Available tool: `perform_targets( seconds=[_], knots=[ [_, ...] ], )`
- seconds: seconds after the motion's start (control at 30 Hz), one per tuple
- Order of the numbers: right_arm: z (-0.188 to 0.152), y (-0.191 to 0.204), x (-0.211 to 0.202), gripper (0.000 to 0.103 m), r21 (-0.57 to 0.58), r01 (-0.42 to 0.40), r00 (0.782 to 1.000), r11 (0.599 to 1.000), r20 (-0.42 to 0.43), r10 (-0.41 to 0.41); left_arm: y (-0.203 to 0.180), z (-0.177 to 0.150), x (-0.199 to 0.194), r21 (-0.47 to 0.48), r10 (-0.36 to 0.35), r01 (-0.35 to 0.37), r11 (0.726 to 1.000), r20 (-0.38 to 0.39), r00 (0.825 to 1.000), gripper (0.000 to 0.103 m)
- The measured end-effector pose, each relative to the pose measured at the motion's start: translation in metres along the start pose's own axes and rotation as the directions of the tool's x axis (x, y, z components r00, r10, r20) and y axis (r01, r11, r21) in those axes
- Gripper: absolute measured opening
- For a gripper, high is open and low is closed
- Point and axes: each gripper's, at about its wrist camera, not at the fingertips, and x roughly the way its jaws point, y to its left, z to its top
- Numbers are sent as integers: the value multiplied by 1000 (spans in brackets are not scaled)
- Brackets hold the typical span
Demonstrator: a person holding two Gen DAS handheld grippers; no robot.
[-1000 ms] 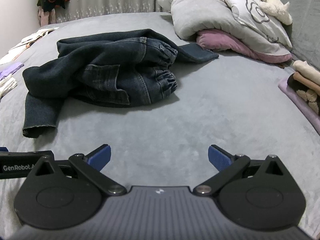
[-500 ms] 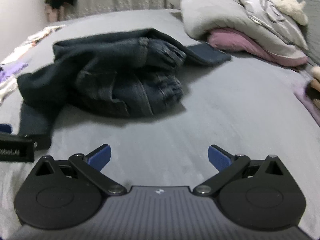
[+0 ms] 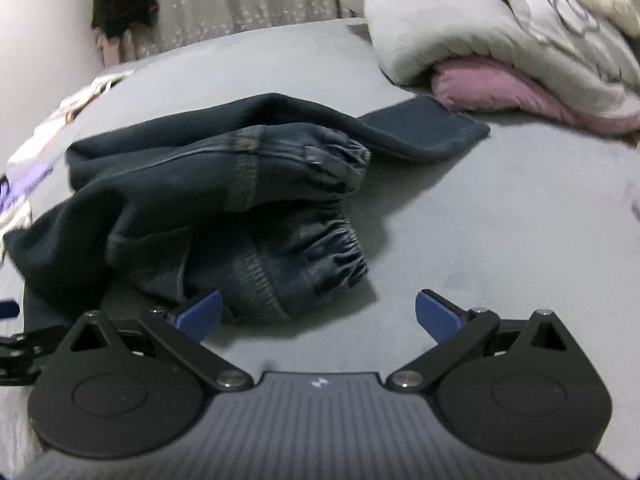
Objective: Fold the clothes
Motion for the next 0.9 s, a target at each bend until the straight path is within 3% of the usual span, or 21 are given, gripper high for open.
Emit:
perform_targets(
  seconds=[0.23,0.4,0.57,0.8,0.9],
  knots=[
    [2,-11,10,95,30,-57,997,998,46,56,3,-3,2,-12,-23,23,1000,20,1000,100],
    [3,-19,18,95,50,-99,992,994,79,95,12,9,-28,-48,-46,49,998,65,997,100],
    [10,-20,15,95,62,-66,996,996,71,61,20,39,-46,-78,-95,104,992,107,990,100],
    [16,-22,15,95,54,-39,999,998,8,39,22,104,-7,-50,-112,115,992,65,992,100],
    [18,-25,16,95,56,-26,1000,998,-14,27,28,125,26,-75,-142,143,987,17,990,93]
  ],
)
